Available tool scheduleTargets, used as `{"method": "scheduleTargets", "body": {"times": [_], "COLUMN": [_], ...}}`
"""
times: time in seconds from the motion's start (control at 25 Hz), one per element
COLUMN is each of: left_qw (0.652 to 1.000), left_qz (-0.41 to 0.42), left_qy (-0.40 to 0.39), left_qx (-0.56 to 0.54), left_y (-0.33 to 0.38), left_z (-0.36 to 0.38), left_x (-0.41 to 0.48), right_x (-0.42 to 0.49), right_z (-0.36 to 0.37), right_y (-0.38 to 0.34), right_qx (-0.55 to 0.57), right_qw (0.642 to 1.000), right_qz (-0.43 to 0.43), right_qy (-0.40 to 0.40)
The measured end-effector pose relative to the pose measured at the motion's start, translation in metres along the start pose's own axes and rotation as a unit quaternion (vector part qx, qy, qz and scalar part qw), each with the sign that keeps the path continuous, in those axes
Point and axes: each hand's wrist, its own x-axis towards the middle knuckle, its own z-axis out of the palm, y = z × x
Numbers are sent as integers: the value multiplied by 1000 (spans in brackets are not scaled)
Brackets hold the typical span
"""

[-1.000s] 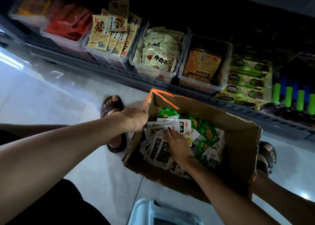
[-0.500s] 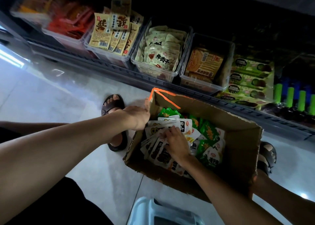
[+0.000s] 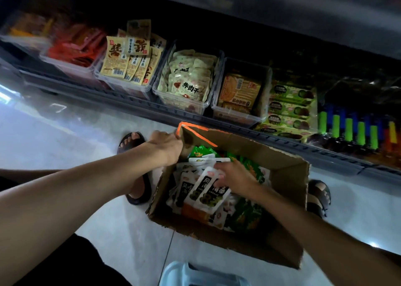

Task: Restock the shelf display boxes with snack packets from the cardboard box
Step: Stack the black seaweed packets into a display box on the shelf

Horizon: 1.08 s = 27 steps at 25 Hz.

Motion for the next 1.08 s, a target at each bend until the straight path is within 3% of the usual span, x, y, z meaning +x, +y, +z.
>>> {"method": "scheduleTargets", "body": {"times": [0.08, 0.12, 0.16, 0.24, 0.28, 0.4, 0.56, 0.72, 0.84, 0.96, 1.08], "left_qw": [997, 986, 955, 840, 792, 710, 648, 652, 691, 728, 748], "left_qz": [2, 23, 54, 123, 159, 243, 330, 297, 232, 188, 178], "left_qy": [44, 39, 21, -45, -72, -149, -242, -247, -111, -11, 16], "left_qx": [-67, -162, -291, -527, -585, -644, -643, -653, -675, -659, -639], "left_y": [4, 8, 14, 23, 27, 32, 37, 42, 50, 61, 68], "left_z": [-17, -32, -48, -80, -95, -125, -138, -140, -143, -147, -148], "left_x": [3, -2, -7, -29, -43, -75, -92, -91, -85, -78, -74], "right_x": [-27, -43, -61, -97, -114, -153, -170, -161, -149, -141, -139], "right_z": [-63, -94, -123, -171, -188, -216, -214, -215, -211, -202, -198], "right_y": [-11, -18, -25, -37, -42, -54, -62, -65, -73, -84, -91], "right_qx": [18, 29, 42, 84, 121, 248, 307, 268, 247, 361, 445], "right_qw": [999, 997, 994, 985, 977, 946, 922, 915, 898, 853, 816], "right_qz": [-10, -13, -9, -13, -26, -74, -111, -93, -48, -42, -67], "right_qy": [43, 69, 96, 151, 171, 193, 207, 287, 362, 373, 363]}}
